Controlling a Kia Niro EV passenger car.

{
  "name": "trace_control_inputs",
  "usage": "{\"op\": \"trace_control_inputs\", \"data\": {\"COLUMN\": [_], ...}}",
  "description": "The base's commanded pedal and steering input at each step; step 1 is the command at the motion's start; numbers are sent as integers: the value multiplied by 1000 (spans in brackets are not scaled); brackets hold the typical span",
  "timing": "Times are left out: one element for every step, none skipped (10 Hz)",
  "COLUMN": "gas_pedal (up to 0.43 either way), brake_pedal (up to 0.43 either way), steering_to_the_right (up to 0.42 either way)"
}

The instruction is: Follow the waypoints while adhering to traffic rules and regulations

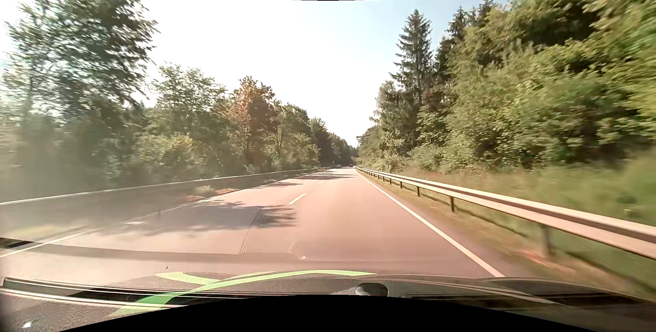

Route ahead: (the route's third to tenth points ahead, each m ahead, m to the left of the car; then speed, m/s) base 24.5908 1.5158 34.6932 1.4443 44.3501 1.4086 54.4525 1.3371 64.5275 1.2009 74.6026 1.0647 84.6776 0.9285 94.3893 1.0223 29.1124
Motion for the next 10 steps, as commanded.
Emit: {"op": "trace_control_inputs", "data": {"gas_pedal": [260,240,228,228,228,228,220,189,177,177], "brake_pedal": [0,0,0,0,0,0,0,0,0,0], "steering_to_the_right": [-1,-1,0,0,0,-1,0,0,0,-1]}}
